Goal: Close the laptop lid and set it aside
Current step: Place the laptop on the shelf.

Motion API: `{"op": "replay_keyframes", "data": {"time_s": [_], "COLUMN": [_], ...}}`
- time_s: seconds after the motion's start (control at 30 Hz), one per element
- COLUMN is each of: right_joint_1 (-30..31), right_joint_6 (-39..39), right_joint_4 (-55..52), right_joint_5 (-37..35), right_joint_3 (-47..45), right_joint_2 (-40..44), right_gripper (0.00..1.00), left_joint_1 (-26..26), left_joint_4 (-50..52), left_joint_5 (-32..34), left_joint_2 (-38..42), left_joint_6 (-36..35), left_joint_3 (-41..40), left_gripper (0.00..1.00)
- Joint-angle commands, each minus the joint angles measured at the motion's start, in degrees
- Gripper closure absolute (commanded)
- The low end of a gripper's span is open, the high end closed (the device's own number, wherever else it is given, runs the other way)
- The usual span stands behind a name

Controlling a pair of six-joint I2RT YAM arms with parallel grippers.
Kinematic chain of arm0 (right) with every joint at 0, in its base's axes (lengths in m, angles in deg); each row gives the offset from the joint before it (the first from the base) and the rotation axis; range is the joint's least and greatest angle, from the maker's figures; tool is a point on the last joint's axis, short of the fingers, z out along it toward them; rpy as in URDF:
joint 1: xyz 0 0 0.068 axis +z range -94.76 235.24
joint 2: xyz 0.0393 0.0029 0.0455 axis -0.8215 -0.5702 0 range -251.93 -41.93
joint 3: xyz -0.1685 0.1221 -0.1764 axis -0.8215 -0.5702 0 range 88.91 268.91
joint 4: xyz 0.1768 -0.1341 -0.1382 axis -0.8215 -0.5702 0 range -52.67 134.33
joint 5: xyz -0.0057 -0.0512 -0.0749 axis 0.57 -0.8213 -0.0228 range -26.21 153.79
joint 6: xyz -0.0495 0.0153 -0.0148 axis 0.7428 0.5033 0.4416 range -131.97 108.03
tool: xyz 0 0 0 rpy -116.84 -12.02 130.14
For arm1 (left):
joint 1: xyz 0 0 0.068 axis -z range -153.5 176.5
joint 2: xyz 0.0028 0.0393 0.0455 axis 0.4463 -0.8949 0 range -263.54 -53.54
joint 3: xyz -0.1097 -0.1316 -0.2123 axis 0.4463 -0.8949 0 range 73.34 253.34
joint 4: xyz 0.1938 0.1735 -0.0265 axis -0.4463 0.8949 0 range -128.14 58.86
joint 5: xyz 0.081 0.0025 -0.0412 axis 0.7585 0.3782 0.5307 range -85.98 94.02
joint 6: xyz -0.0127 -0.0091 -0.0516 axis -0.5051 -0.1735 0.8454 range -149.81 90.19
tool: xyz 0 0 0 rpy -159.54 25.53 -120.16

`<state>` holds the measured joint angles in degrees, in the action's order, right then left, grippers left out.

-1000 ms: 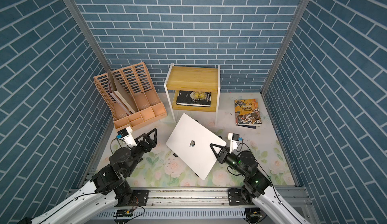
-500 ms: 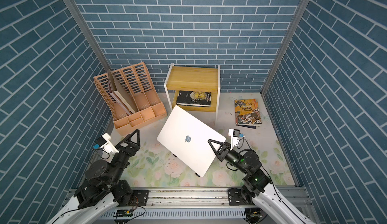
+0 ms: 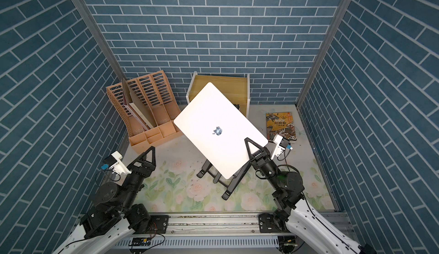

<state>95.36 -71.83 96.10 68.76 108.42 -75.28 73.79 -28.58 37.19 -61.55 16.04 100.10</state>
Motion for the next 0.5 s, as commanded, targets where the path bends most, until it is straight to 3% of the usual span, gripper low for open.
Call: {"op": "replay_keyframes", "data": {"time_s": [0.0, 0.23, 0.47], "right_joint_1": [0.1, 1.4, 7.8], "right_joint_6": [-5.3, -7.7, -6.7], "right_joint_4": [22.2, 31.4, 35.6], "right_joint_5": [-9.8, -19.1, -33.7], "right_joint_3": [5.3, 9.1, 14.9], "right_joint_2": [-3.5, -14.7, -25.9], "right_gripper": [1.0, 1.0, 1.0], "left_joint_1": [0.3, 0.3, 0.3], "left_joint_4": [-1.0, -2.2, -3.2], "left_joint_5": [-1.8, -2.3, -1.9], "left_joint_2": [-1.3, -2.8, -3.6], "left_joint_6": [-0.1, 0.1, 0.5], "left_joint_3": [0.9, 1.1, 0.8], "left_gripper": [0.0, 0.0, 0.0]}}
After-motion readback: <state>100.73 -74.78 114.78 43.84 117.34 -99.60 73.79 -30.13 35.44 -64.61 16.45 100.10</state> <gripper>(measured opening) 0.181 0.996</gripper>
